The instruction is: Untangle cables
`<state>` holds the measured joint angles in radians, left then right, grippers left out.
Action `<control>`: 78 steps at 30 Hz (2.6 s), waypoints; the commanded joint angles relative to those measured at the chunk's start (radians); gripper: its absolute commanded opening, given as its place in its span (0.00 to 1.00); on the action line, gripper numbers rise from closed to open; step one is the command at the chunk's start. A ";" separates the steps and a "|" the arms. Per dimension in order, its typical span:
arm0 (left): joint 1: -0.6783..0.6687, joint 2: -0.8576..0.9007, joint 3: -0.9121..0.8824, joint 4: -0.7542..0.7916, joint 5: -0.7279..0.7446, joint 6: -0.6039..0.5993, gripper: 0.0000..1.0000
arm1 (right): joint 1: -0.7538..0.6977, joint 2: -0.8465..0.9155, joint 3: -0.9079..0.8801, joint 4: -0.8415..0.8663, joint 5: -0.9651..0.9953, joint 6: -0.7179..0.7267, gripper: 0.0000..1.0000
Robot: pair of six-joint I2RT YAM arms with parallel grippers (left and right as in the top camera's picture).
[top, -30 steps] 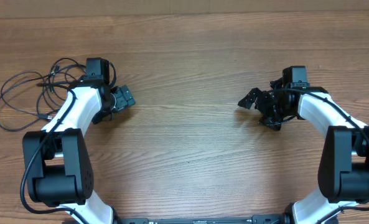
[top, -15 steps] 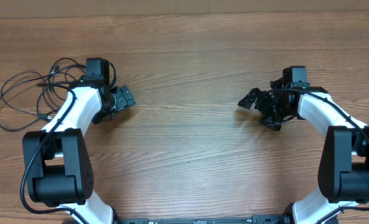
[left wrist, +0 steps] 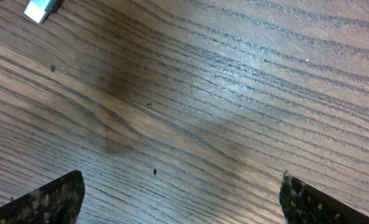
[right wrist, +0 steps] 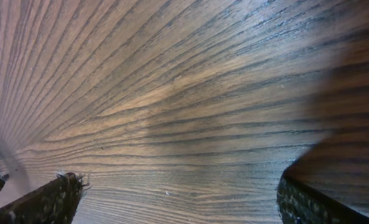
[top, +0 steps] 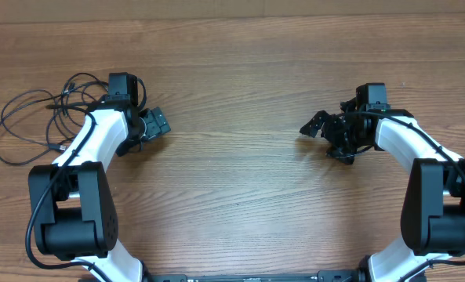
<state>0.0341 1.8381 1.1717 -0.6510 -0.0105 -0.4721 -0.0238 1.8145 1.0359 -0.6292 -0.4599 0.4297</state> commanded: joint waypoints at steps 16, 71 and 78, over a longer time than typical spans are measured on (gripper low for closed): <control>-0.004 -0.026 -0.009 0.001 0.008 0.008 1.00 | 0.037 -0.013 -0.027 0.000 0.104 -0.012 1.00; -0.002 -0.026 -0.009 0.001 0.007 0.008 1.00 | 0.180 -1.423 -0.374 -0.384 0.104 -0.012 1.00; -0.002 -0.026 -0.009 0.001 0.007 0.008 0.99 | 0.180 -1.572 -0.537 -0.387 0.104 -0.012 1.00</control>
<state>0.0341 1.8381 1.1709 -0.6506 -0.0105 -0.4721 0.1570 0.2901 0.5526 -1.0180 -0.3611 0.4217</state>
